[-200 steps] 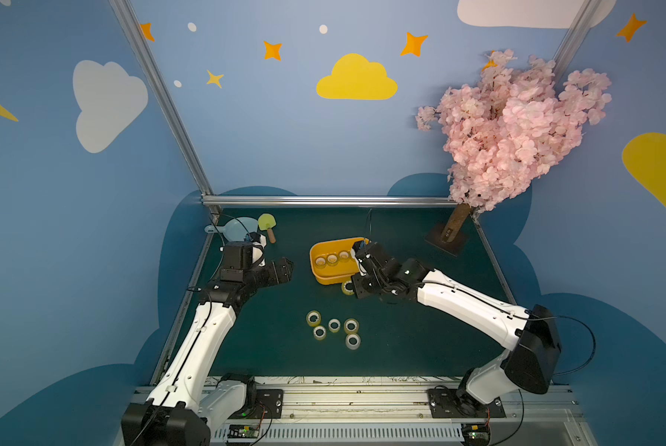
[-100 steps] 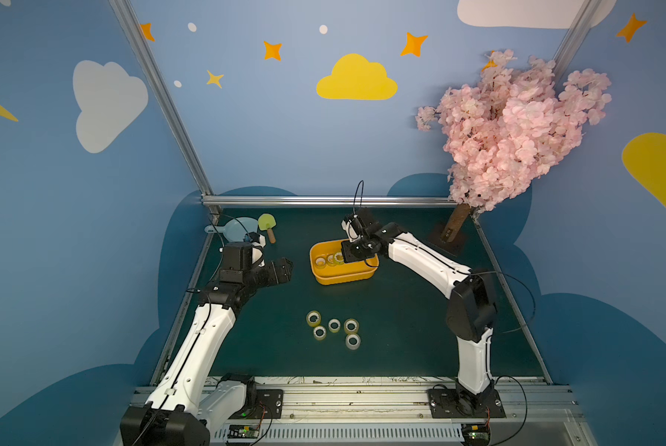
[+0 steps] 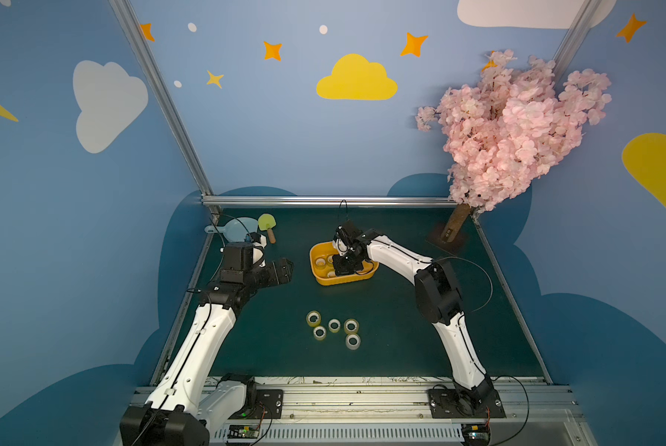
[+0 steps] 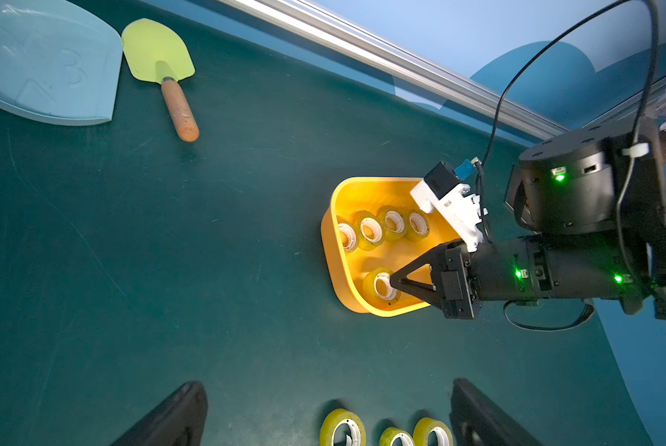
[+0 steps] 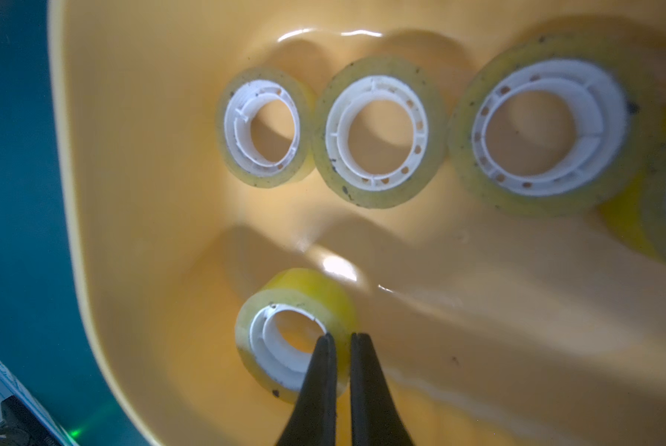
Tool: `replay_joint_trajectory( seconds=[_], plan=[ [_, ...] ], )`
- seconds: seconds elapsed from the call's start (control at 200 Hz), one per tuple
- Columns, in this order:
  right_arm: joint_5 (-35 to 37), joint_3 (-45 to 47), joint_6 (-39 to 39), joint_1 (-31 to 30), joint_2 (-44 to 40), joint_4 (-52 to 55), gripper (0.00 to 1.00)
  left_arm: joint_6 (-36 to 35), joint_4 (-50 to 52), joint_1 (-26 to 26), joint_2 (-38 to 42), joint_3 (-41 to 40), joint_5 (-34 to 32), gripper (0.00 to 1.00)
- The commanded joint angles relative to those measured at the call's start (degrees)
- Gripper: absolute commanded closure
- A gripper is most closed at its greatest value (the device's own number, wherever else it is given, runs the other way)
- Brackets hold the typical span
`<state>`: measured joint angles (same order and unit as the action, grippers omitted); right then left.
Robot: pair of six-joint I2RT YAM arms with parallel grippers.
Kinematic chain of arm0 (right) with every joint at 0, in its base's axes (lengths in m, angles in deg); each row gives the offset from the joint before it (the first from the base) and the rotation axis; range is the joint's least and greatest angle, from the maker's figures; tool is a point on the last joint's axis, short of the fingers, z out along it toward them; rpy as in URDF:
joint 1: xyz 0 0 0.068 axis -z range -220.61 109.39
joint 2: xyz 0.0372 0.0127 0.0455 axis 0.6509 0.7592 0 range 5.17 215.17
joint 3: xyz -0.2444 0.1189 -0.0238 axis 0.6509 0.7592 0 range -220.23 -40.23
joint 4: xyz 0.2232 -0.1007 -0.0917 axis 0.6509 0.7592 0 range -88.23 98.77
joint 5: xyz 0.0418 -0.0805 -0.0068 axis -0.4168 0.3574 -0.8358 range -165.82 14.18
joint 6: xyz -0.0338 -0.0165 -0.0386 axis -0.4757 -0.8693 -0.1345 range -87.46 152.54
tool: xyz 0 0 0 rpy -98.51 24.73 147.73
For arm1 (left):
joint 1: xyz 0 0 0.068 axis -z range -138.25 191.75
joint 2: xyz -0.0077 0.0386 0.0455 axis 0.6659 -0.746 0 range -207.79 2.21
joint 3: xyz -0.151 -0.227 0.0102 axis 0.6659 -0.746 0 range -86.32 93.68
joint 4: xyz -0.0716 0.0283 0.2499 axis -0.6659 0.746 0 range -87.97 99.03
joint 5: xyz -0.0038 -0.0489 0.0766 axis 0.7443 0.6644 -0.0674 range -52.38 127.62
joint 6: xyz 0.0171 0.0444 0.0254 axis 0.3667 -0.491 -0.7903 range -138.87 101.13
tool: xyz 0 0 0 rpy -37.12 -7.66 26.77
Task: Put the transparent tape into the storage box
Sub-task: Place the tape in the storage box.
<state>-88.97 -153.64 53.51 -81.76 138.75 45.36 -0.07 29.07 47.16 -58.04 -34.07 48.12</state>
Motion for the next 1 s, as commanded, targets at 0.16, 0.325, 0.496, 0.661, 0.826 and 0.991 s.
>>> replay_joint_trajectory(
  seconds=[0.16, 0.325, 0.496, 0.661, 0.826, 0.991],
  plan=[
    [-4.69, -4.49, 0.95, -1.30, 2.87, 0.26, 0.96, -0.44, 0.20, 0.21, 0.29, -0.32, 0.75, 0.00],
    [-5.21, -4.81, 1.59, -1.39, 2.16, 0.26, 0.72, -0.33, 0.20, 0.19, 0.33, -0.34, 1.01, 0.00],
    [-5.57, -4.46, 1.66, -1.32, -1.27, 0.51, 0.64, -0.23, 0.03, 0.15, 0.51, -0.26, 1.28, 0.00],
    [-3.55, -3.80, 1.01, -1.21, -5.59, 2.56, 0.60, -0.13, -0.06, 0.19, 0.72, -0.35, 1.34, 0.00],
    [-1.77, 0.10, 0.60, -1.32, -11.06, 2.90, 0.59, -0.26, -0.02, 0.21, 0.66, -0.37, 1.27, 0.00],
    [1.90, 5.73, -0.29, -1.90, -17.11, 3.10, 0.58, -0.31, -0.32, 0.28, 1.44, -0.67, 1.31, 0.00]
  ],
)
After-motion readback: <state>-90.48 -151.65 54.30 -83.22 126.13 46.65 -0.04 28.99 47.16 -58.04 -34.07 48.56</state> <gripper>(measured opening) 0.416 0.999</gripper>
